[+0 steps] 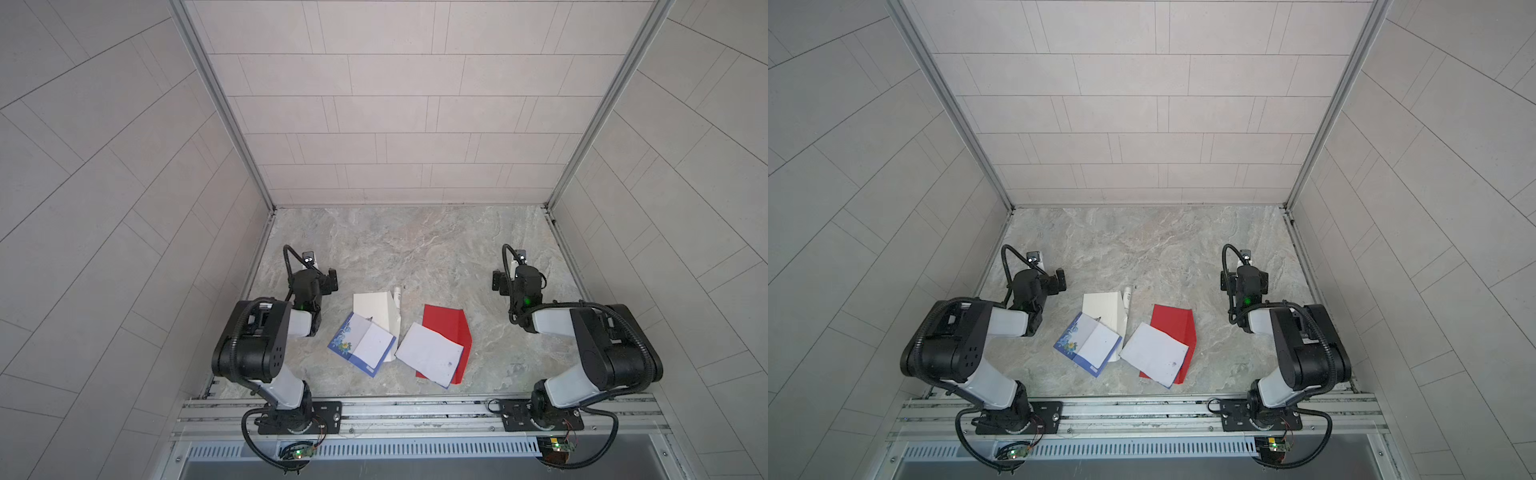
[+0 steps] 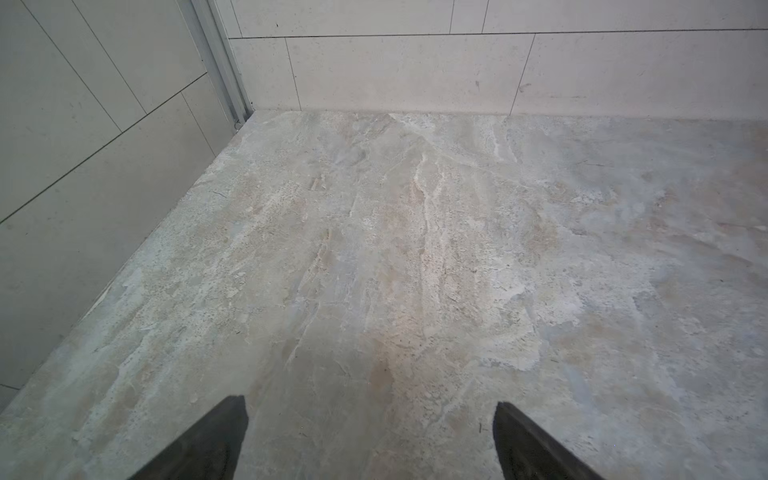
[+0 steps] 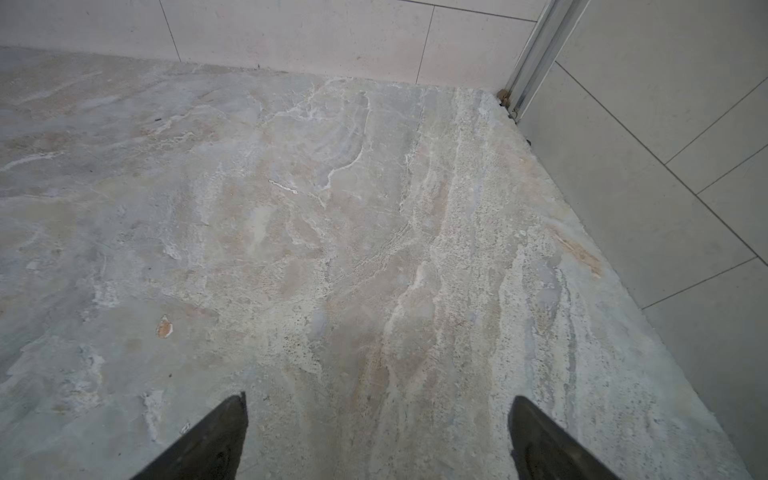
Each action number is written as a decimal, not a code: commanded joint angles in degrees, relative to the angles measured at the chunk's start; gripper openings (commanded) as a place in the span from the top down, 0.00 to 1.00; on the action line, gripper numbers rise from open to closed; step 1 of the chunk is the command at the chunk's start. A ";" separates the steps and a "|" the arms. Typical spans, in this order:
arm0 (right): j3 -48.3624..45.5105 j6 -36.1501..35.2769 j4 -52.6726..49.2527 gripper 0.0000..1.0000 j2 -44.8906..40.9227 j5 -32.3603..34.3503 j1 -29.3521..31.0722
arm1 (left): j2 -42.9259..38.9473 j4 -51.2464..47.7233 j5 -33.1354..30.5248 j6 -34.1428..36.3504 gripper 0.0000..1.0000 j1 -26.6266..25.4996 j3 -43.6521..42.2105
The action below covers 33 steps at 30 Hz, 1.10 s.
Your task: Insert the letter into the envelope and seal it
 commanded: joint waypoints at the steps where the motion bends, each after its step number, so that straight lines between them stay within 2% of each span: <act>1: -0.40 -0.56 1.04 0.00 -1.13 0.24 0.18 | -1.15 0.91 -0.40 0.71 0.00 -0.20 -0.15; 27: -0.72 -0.54 1.32 0.01 -1.34 -0.13 0.03 | -1.15 0.97 -0.40 0.72 0.00 -0.15 -0.15; 28: -0.82 -0.52 1.63 0.03 -1.48 -0.14 -0.05 | -1.11 0.94 -0.36 0.75 0.00 -0.20 -0.15; 29: -0.93 -0.69 1.93 0.10 -1.60 0.00 0.07 | -1.10 0.90 -0.40 0.78 0.00 -0.16 -0.15; 30: -0.33 -0.65 0.29 0.15 -3.01 0.72 0.13 | -1.15 0.85 -0.44 0.73 0.00 -0.16 -0.15; 31: 1.16 -0.51 -5.20 0.16 -5.66 1.98 0.34 | -1.13 0.90 -0.41 0.76 0.00 -0.24 -0.15; 33: 8.96 5.75 -24.62 0.15 -10.03 5.17 0.53 | -1.02 0.89 -0.44 0.70 0.00 -0.16 -0.07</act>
